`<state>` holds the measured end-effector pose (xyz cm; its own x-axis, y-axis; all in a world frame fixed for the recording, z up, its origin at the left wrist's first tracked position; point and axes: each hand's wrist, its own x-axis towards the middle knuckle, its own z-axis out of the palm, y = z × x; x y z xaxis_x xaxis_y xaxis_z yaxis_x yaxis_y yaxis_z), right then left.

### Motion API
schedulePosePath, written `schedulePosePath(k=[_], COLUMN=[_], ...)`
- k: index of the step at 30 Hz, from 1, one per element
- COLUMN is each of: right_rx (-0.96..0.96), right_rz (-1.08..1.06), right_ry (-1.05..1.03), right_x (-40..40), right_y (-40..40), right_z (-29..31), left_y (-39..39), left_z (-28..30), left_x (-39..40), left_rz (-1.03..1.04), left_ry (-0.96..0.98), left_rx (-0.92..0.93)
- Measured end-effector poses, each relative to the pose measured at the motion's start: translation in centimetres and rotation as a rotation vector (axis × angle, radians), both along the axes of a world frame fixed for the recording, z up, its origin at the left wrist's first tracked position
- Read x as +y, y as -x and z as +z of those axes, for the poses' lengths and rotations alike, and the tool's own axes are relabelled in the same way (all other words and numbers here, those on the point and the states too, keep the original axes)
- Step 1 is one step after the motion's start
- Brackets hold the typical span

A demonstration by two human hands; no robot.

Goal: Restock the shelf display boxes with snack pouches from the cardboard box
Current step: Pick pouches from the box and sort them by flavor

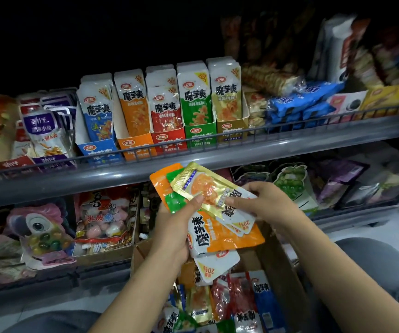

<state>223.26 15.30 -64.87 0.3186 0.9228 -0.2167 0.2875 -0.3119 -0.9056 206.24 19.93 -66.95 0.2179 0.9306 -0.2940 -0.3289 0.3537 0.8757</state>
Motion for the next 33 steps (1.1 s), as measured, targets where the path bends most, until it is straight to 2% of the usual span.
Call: schedulePosePath(k=[5, 10, 13, 17, 21, 23, 25, 28, 33], right_rx=[0.097, 0.213, 0.159, -0.043, -0.459, -0.546, -0.634, -0.922, -1.223], right_rz=[-0.073, -0.166, -0.160, -0.179, -0.209, -0.167, -0.136, -0.051, 0.244], right_ry=[-0.027, -0.161, -0.201, -0.246, -0.316, -0.322, -0.273, -0.148, 0.016], right_x=[1.1, 2.2, 2.9, 3.8, 5.6, 6.9, 8.3, 10.3, 12.9], right_y=[-1.4, -2.9, -4.4, -6.2, -7.6, -8.1, -8.6, -9.1, -7.3], right_z=[2.6, 5.1, 7.2, 10.7, 14.8, 16.4, 17.5, 18.7, 19.9], left_y=[-2.4, -3.0, -2.8, -2.6, -2.7, -2.7, -2.6, -2.5, -2.4], left_z=[1.9, 3.5, 4.4, 4.9, 5.2, 5.3, 5.4, 5.3, 5.3], left_x=[0.6, 2.6, 4.0, 5.6, 6.7, 7.2, 7.5, 7.9, 8.1], left_rz=[0.013, 0.041, 0.066, 0.080, 0.114, 0.137, 0.141, 0.135, 0.134], left_ry=[0.064, -0.032, -0.084, -0.130, -0.170, -0.187, -0.184, -0.175, -0.175], left_rx=[-0.059, -0.031, -0.021, -0.006, 0.038, 0.057, 0.059, 0.070, 0.087])
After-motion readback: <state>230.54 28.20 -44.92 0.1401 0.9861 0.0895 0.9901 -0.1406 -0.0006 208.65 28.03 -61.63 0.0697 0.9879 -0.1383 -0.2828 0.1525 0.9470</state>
